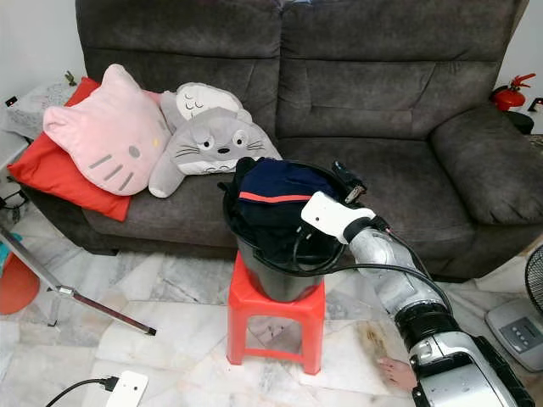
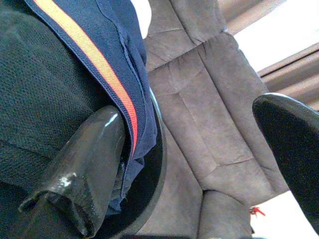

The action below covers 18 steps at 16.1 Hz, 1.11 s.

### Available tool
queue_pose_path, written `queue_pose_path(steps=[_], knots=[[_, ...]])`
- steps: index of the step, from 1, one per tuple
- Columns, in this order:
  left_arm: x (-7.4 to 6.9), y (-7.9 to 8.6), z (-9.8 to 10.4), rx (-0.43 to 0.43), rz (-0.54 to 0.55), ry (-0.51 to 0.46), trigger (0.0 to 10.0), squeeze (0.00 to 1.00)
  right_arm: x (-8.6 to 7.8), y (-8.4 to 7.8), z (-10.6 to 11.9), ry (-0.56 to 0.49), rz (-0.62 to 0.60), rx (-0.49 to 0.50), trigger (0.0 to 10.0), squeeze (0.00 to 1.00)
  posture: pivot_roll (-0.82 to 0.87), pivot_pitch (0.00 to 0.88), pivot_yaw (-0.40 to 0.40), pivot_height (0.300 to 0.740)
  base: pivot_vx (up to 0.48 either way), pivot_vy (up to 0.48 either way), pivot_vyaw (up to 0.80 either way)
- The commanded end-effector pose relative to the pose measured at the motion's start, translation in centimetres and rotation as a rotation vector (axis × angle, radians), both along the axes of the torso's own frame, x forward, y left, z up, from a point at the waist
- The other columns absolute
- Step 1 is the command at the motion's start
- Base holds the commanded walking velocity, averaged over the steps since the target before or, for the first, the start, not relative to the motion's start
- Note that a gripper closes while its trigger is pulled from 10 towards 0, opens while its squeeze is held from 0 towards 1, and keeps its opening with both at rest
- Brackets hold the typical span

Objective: Hang hanger

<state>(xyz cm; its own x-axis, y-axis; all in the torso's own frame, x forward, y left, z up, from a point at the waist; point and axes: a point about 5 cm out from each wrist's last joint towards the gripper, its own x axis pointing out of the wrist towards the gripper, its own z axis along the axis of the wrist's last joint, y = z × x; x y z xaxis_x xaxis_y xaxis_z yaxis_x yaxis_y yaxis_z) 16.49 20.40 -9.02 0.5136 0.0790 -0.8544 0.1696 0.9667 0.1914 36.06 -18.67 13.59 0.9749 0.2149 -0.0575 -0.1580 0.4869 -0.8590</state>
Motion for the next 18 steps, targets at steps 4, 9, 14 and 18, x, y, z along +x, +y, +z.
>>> queue_pose_path(steps=[4,9,14,18], knots=[[-0.21,-0.08,-0.1,-0.015,0.008,0.003,10.0,0.0,0.3,-0.67,-0.38,0.007,-0.059,-0.011,10.0,0.0,-0.17,0.0,0.015,0.74,0.0,0.0,0.0],[-0.18,-0.09,-0.08,-0.017,0.011,0.0,10.0,0.0,0.38,-0.06,-0.35,-0.017,-0.021,-0.007,10.0,0.0,-0.17,0.0,0.015,0.74,0.0,0.0,0.0],[-0.13,-0.1,-0.05,-0.019,0.01,-0.007,10.0,0.0,0.41,0.09,-0.4,-0.017,-0.01,-0.003,10.0,0.0,-0.17,0.0,0.014,0.74,0.0,0.0,0.0],[-0.12,-0.13,-0.05,-0.018,0.009,-0.008,10.0,0.0,0.4,0.12,-0.39,-0.017,-0.007,-0.005,10.0,0.0,-0.17,0.0,0.011,0.74,0.0,0.0,0.0]])
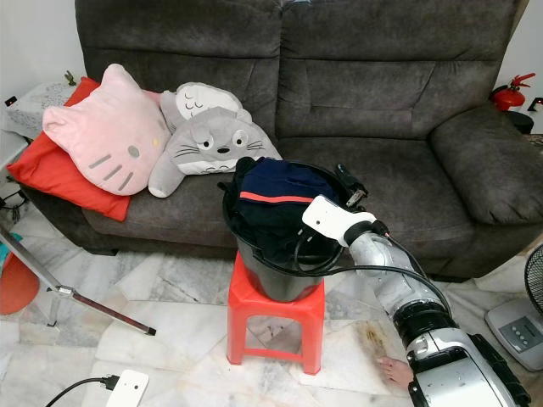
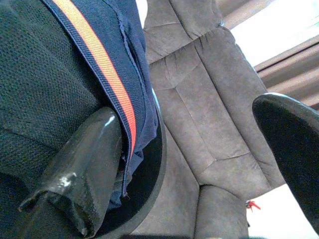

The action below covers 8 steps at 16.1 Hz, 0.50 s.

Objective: Hang hanger

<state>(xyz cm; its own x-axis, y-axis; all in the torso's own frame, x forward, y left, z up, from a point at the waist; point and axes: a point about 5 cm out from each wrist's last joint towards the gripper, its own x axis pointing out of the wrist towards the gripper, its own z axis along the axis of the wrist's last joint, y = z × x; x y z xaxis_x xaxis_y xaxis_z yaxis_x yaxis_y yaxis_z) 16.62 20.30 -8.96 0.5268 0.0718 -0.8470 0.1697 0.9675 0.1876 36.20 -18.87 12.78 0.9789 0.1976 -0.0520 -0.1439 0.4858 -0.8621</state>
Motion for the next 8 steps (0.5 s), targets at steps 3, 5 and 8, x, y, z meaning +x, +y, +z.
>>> queue_pose_path(steps=[3,5,8], knots=[[-0.23,-0.06,-0.11,-0.013,0.011,0.007,10.0,0.0,0.16,0.44,0.22,-0.006,0.015,0.0,10.0,0.0,-0.16,0.0,0.011,0.74,0.0,0.0,0.0],[-0.22,-0.05,-0.1,-0.013,0.01,0.007,10.0,0.0,0.05,0.46,0.03,0.0,0.016,0.003,10.0,0.0,-0.17,0.0,0.013,0.74,0.0,0.0,0.0],[-0.21,-0.02,-0.1,-0.012,0.008,0.007,10.0,0.0,-0.01,0.35,-0.1,0.005,0.013,0.004,10.0,0.0,-0.17,0.0,0.014,0.74,0.0,0.0,0.0]])
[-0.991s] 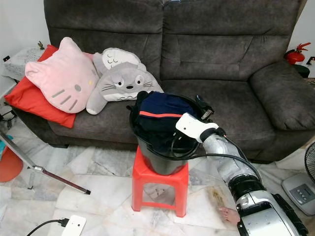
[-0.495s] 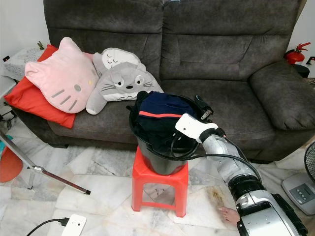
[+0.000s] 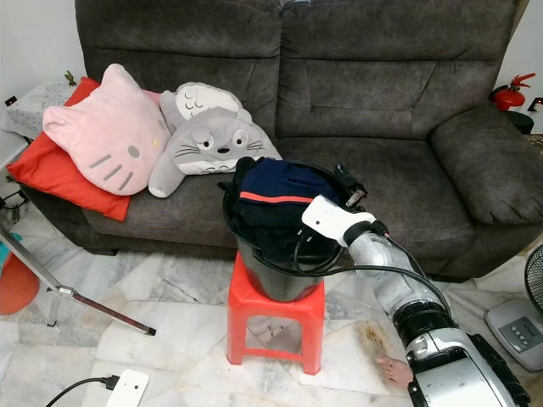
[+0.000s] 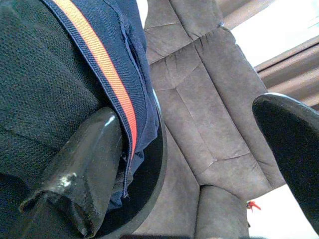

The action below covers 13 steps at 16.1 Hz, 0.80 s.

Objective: Hang hanger

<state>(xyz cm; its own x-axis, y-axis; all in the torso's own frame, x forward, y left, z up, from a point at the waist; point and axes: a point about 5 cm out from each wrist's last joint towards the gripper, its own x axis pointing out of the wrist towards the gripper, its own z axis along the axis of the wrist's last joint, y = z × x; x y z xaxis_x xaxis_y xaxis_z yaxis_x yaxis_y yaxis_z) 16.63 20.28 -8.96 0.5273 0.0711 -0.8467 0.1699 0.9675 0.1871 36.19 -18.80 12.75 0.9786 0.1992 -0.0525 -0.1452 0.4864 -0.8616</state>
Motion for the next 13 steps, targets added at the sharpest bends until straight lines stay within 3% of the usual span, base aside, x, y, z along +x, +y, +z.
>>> queue_pose_path(steps=[1,13], knots=[[-0.22,0.0,-0.1,-0.011,0.008,0.008,10.0,0.0,-0.01,0.28,-0.08,0.005,0.011,0.004,10.0,0.0,-0.17,0.0,0.014,0.74,0.247,0.0,0.0],[-0.22,0.04,-0.1,-0.005,-0.001,0.014,10.0,0.0,-0.17,0.45,-0.38,0.021,0.017,0.01,10.0,0.0,-0.16,0.0,0.015,0.74,0.251,0.0,0.0]])
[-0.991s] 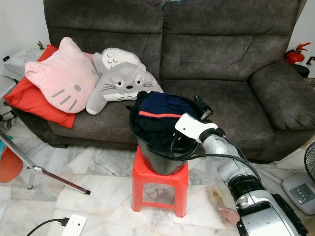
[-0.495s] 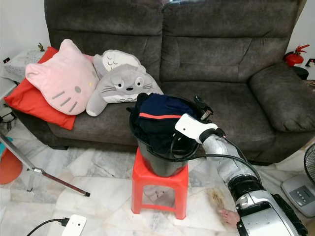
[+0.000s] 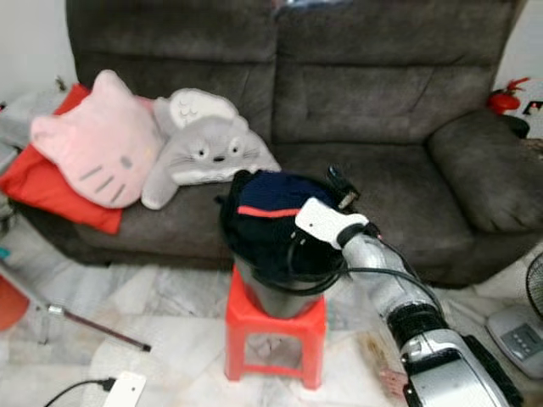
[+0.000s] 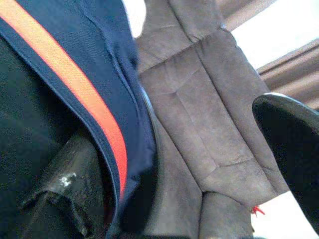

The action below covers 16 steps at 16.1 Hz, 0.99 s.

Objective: Hang hanger

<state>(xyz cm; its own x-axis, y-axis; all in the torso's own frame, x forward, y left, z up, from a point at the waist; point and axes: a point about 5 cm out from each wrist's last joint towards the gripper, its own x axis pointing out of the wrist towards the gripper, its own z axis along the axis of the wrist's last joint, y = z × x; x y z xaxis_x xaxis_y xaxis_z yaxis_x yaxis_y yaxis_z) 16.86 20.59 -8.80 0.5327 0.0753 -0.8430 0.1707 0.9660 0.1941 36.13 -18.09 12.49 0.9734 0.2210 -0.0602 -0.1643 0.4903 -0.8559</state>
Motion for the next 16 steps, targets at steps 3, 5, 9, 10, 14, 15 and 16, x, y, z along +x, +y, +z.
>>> queue_pose_path(steps=[3,5,9,10,14,15,16], knots=[[-0.4,-0.2,-0.2,-0.003,0.0,0.019,10.0,0.0,-0.2,-0.1,-0.3,0.017,0.002,0.007,10.0,0.0,-0.16,0.0,0.015,0.74,0.0,0.0,0.0],[-0.4,-0.2,-0.2,-0.001,-0.001,0.019,10.0,0.0,-0.3,0.0,-0.4,0.023,0.008,0.012,10.0,0.0,-0.16,0.0,0.014,0.74,0.0,0.0,0.0],[-0.4,-0.2,-0.2,0.005,-0.002,0.017,10.0,0.0,-0.5,0.5,-0.7,0.037,0.053,0.019,10.0,0.0,-0.16,0.0,0.015,0.74,0.0,0.0,0.0],[-0.4,-0.2,-0.2,0.006,-0.001,0.017,10.0,0.0,-0.6,0.6,-0.7,0.039,0.067,0.018,9.1,0.0,-0.16,0.0,0.015,0.74,0.0,0.0,0.0],[-0.4,-0.2,-0.2,0.005,-0.004,0.02,10.0,0.0,-0.7,0.5,-1.1,0.054,0.065,0.004,0.0,0.0,-0.16,0.0,0.016,0.74,0.0,0.0,0.0],[-0.4,-0.2,-0.2,0.004,-0.005,0.021,10.0,0.0,-0.8,0.5,-1.2,0.059,0.064,0.004,0.0,0.0,-0.16,0.0,0.016,0.74,0.0,0.0,0.0],[-0.4,-0.2,-0.2,0.004,-0.006,0.021,10.0,0.0,-0.8,0.5,-1.3,0.063,0.066,0.003,0.0,0.0,-0.16,0.0,0.016,0.74,0.0,0.0,0.0]])
